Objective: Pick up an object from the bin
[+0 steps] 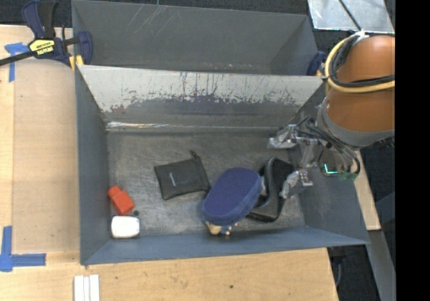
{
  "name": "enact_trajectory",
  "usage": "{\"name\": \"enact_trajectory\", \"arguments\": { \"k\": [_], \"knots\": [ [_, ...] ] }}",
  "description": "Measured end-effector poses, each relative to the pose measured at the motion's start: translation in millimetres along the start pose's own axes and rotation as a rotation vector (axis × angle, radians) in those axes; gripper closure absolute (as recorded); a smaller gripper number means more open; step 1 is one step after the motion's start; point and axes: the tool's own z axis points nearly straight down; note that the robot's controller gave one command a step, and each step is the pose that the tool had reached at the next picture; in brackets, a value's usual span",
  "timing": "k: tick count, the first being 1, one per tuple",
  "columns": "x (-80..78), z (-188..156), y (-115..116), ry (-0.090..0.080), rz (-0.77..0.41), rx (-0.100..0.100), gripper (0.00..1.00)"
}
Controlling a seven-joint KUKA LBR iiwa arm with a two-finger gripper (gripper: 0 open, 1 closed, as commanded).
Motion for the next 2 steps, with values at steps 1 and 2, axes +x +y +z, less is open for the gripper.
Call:
{"name": "enact_trajectory", "arguments": {
  "k": [1,2],
  "knots": [
    [-49.3,139.5,16.7,-0.001,-0.243,0.0,0.0],
    [-50.5,135.6,16.5,-0.007,-0.243,0.001,1.0]
  ]
}}
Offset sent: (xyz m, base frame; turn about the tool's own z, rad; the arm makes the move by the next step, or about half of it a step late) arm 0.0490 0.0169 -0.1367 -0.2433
